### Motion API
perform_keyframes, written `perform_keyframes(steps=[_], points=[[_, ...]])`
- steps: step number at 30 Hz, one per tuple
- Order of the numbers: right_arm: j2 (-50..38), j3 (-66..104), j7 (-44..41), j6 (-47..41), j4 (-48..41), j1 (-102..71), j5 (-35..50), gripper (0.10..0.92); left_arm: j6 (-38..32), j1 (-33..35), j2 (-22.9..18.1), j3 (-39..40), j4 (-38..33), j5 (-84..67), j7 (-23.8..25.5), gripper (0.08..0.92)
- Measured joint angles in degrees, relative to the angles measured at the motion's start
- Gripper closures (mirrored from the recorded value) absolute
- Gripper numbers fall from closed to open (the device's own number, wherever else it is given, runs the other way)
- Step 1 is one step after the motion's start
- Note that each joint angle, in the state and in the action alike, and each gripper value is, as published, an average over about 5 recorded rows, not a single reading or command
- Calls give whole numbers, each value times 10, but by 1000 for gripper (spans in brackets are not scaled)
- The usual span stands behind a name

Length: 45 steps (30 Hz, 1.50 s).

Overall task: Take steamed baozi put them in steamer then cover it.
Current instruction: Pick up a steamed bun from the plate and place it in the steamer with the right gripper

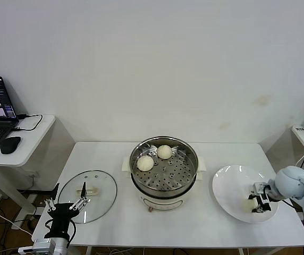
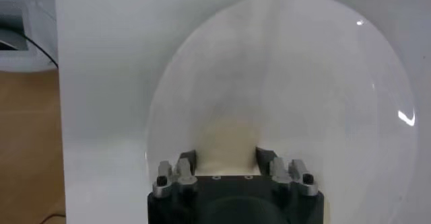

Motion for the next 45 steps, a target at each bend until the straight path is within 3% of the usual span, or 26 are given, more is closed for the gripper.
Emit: perform_keyframes(steps=[17,32,45], points=[[15,-128,-17,-14,23,292,114,516,1,-9,7,8,-5,-1,0,177],[173,-314,23,27,67,477,198,516,1,-1,-3,-2,-16,1,0,177],[294,-426,36,129,55,501,156,499,-1,2,-16,-4,-22,3,-2,177]])
